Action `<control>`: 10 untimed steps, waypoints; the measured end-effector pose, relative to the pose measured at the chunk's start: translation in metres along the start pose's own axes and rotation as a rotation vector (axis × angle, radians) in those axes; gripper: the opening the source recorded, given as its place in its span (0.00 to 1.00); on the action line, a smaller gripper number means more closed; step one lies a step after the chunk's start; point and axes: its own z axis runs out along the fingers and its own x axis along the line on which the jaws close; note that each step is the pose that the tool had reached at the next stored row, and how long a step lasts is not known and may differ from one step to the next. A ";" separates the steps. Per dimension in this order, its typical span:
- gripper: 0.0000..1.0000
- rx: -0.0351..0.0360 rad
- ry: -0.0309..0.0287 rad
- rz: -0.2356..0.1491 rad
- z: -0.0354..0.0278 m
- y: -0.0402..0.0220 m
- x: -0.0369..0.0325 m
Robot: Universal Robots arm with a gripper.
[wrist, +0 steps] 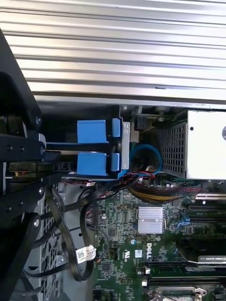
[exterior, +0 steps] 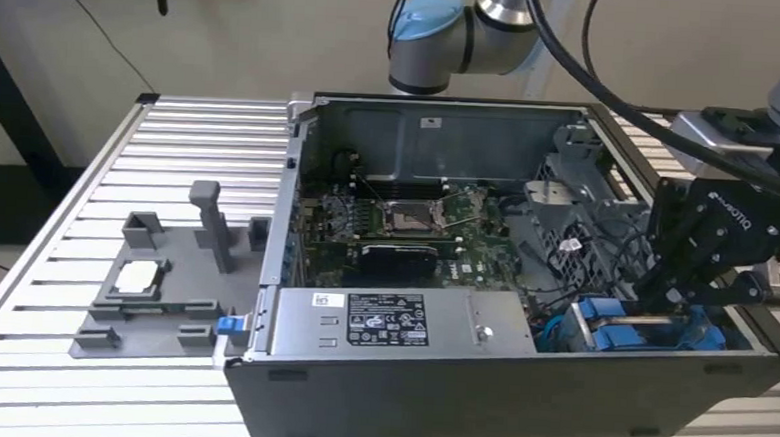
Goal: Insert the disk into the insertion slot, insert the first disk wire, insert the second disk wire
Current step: 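Insert the second disk wire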
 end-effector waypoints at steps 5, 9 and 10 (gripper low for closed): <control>0.24 -0.0041 -0.0010 0.000 -0.0090 0.0012 -0.0001; 0.24 -0.0063 -0.0010 0.000 -0.0172 0.0022 0.0000; 0.24 -0.0065 -0.0011 0.000 -0.0192 0.0025 0.0000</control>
